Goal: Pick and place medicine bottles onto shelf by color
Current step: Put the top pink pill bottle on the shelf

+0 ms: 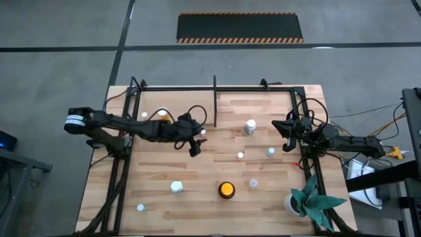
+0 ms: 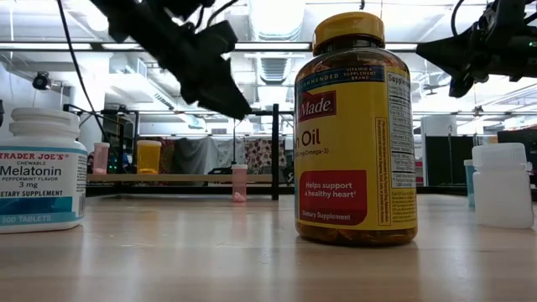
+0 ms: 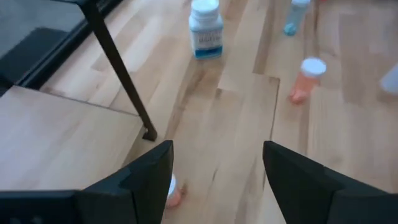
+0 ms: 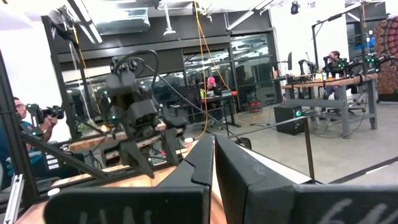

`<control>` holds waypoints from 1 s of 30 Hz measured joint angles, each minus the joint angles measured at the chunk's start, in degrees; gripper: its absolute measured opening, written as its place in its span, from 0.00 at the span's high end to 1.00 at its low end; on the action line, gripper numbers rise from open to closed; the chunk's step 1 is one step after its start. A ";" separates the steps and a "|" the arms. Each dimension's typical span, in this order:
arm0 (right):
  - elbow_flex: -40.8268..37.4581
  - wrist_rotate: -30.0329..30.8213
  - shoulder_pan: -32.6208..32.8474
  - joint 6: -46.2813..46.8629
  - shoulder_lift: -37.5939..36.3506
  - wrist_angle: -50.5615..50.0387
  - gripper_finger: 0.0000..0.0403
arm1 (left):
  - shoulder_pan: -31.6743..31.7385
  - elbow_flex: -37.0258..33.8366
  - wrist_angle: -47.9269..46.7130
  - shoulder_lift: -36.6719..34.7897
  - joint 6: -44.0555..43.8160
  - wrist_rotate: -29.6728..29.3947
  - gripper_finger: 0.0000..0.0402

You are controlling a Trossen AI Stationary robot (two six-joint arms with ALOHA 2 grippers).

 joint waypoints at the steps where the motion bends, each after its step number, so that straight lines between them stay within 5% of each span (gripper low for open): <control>1: 0.00 -0.02 0.00 -0.04 0.00 0.00 0.98 | 0.08 -1.08 3.05 0.46 -0.01 -0.13 0.43; 12: 0.02 0.00 0.00 -0.54 -0.04 0.02 0.98 | 2.14 -1.97 6.85 10.68 0.57 -3.54 0.43; 30: 0.02 0.02 0.02 -1.02 -0.04 0.04 0.98 | 2.99 -2.24 6.91 11.80 0.02 -7.54 0.43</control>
